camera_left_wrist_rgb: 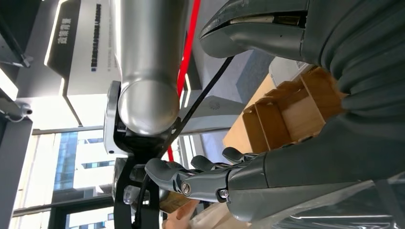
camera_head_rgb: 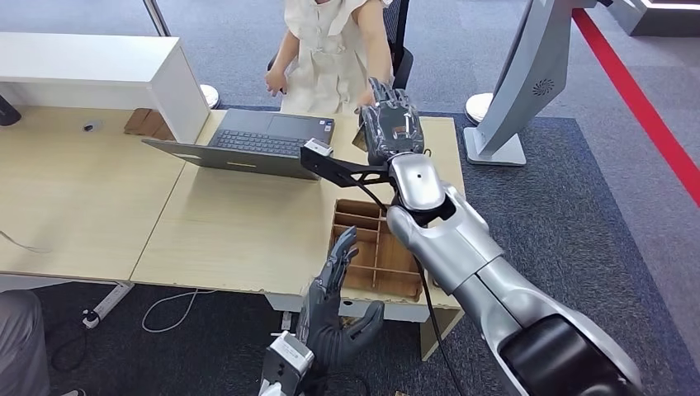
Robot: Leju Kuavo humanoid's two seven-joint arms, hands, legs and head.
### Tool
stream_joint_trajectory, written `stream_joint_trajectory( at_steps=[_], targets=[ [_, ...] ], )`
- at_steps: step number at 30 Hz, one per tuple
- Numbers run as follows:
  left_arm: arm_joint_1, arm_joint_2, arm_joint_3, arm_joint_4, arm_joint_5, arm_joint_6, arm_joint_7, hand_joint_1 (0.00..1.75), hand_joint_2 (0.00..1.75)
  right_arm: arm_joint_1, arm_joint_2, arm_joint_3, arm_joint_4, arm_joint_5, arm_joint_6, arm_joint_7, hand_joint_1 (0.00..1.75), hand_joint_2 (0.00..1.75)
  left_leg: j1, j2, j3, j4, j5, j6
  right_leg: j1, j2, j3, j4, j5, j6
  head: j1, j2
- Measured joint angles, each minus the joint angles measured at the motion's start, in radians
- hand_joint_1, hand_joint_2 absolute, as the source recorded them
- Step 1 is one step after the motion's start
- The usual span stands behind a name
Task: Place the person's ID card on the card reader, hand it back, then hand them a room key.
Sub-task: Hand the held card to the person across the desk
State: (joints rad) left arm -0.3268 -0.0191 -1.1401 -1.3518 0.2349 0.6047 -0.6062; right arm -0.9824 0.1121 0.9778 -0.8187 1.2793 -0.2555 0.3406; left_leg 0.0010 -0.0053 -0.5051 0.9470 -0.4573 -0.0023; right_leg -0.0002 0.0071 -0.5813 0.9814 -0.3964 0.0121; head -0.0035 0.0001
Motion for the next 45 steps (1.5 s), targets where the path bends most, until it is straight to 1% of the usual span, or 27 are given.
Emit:
stream_joint_trajectory(
  at_steps=[6, 9, 13, 18, 24, 25, 26, 28, 29, 30, 33, 37, 39, 42, 45],
  targets=[
    [-0.026, 0.0, -0.043, 0.018, 0.026, 0.047, 0.062, 0.0, 1.75, -0.011, 0.017, 0.01, 0.078, -0.002, 0.002, 0.014, 1.75, 1.75, 0.0, 0.0, 0.0, 0.0, 0.0, 0.0, 0.0, 0.0, 0.0, 0.0, 0.0, 0.0, 0.0, 0.0],
    [-0.041, 0.002, -0.069, 0.019, 0.019, 0.069, 0.122, 0.0, 1.75, -0.013, 0.017, 0.012, 0.108, -0.002, 0.017, 0.028, 1.75, 1.75, 0.0, 0.0, 0.0, 0.0, 0.0, 0.0, 0.0, 0.0, 0.0, 0.0, 0.0, 0.0, 0.0, 0.0],
    [-0.054, 0.008, -0.094, 0.014, -0.018, 0.073, 0.2, 0.0, 1.75, -0.013, 0.013, 0.013, 0.136, -0.003, 0.025, 0.035, 1.75, 1.75, 0.0, 0.0, 0.0, 0.0, 0.0, 0.0, 0.0, 0.0, 0.0, 0.0, 0.0, 0.0, 0.0, 0.0],
    [-0.079, 0.027, -0.128, -0.005, -0.041, 0.073, 0.282, 0.0, 1.75, -0.014, 0.012, 0.014, 0.168, -0.005, 0.023, 0.031, 1.75, 1.75, 0.0, 0.0, 0.0, 0.0, 0.0, 0.0, 0.0, 0.0, 0.0, 0.0, 0.0, 0.0, 0.0, 0.0],
    [-0.129, 0.06, -0.181, -0.043, -0.052, 0.073, 0.347, 0.0, 1.75, -0.02, 0.014, 0.017, 0.201, -0.003, 0.015, 0.024, 1.75, 1.75, 0.0, 0.0, 0.0, 0.0, 0.0, 0.0, 0.0, 0.0, 0.0, 0.0, 0.0, 0.0, 0.0, 0.0],
    [-0.132, 0.065, -0.187, -0.049, -0.058, 0.073, 0.357, 0.0, 1.75, -0.02, 0.014, 0.017, 0.204, -0.002, 0.013, 0.025, 1.71, 1.75, 0.0, 0.0, 0.0, 0.0, 0.0, 0.0, 0.0, 0.0, 0.0, 0.0, 0.0, 0.0, 0.0, 0.0],
    [-0.134, 0.071, -0.192, -0.054, -0.065, 0.073, 0.366, 0.0, 1.75, -0.02, 0.014, 0.018, 0.207, -0.001, 0.012, 0.026, 1.41, 1.75, 0.0, 0.0, 0.0, 0.0, 0.0, 0.0, 0.0, 0.0, 0.0, 0.0, 0.0, 0.0, 0.0, 0.0],
    [-0.135, 0.082, -0.201, -0.065, -0.081, 0.074, 0.382, 0.0, 1.75, -0.02, 0.015, 0.019, 0.213, 0.002, 0.011, 0.03, 0.54, 1.75, 0.0, 0.0, 0.0, 0.0, 0.0, 0.0, 0.0, 0.0, 0.0, 0.0, 0.0, 0.0, 0.0, 0.0],
    [-0.135, 0.089, -0.208, -0.073, -0.092, 0.074, 0.392, 0.0, 1.75, -0.019, 0.015, 0.022, 0.216, 0.004, 0.01, 0.034, 0.14, 1.75, 0.0, 0.0, 0.0, 0.0, 0.0, 0.0, 0.0, 0.0, 0.0, 0.0, 0.0, 0.0, 0.0, 0.0],
    [-0.136, 0.097, -0.215, -0.082, -0.105, 0.074, 0.404, 0.0, 1.75, -0.018, 0.016, 0.026, 0.217, 0.008, 0.008, 0.039, 0.0, 1.75, 0.0, 0.0, 0.0, 0.0, 0.0, 0.0, 0.0, 0.0, -0.001, 0.0, 0.0, 0.0, 0.0, 0.0],
    [-0.134, 0.121, -0.234, -0.112, -0.153, 0.074, 0.451, 0.0, 1.75, -0.006, 0.019, 0.038, 0.218, 0.02, -0.022, 0.058, 0.0, 1.75, 0.0, 0.0, 0.0, 0.0, 0.0, 0.0, 0.0, 0.0, -0.001, 0.0, 0.0, 0.0, 0.0, 0.0],
    [-0.13, 0.153, -0.249, -0.15, -0.188, 0.074, 0.493, 0.0, 1.75, 0.003, 0.02, 0.046, 0.215, 0.022, -0.097, 0.067, 0.0, 1.75, 0.0, 0.0, -0.001, 0.0, 0.0, 0.0, 0.0, 0.0, -0.001, 0.0, 0.0, 0.0, 0.0, 0.0],
    [-0.125, 0.173, -0.255, -0.171, -0.201, 0.074, 0.51, 0.0, 1.75, 0.005, 0.02, 0.048, 0.204, 0.011, -0.165, 0.064, 0.0, 1.75, 0.0, 0.0, 0.0, 0.0, 0.0, 0.0, 0.0, 0.0, -0.001, 0.0, 0.0, 0.0, 0.0, 0.0],
    [-0.11, 0.201, -0.258, -0.201, -0.232, 0.075, 0.537, 0.0, 1.75, 0.012, 0.017, 0.045, 0.158, -0.024, -0.295, 0.055, 0.0, 1.75, 0.0, 0.0, 0.0, 0.0, 0.0, 0.0, 0.0, 0.0, 0.0, 0.0, 0.0, 0.0, 0.0, 0.0],
    [-0.095, 0.225, -0.253, -0.226, -0.267, 0.075, 0.567, 0.0, 1.75, 0.031, 0.007, 0.034, 0.083, -0.046, -0.386, 0.047, 0.0, 1.75, 0.0, 0.0, 0.0, 0.0, 0.0, 0.0, 0.0, 0.0, 0.0, 0.0, 0.0, 0.0, 0.0, 0.0]
  ],
)
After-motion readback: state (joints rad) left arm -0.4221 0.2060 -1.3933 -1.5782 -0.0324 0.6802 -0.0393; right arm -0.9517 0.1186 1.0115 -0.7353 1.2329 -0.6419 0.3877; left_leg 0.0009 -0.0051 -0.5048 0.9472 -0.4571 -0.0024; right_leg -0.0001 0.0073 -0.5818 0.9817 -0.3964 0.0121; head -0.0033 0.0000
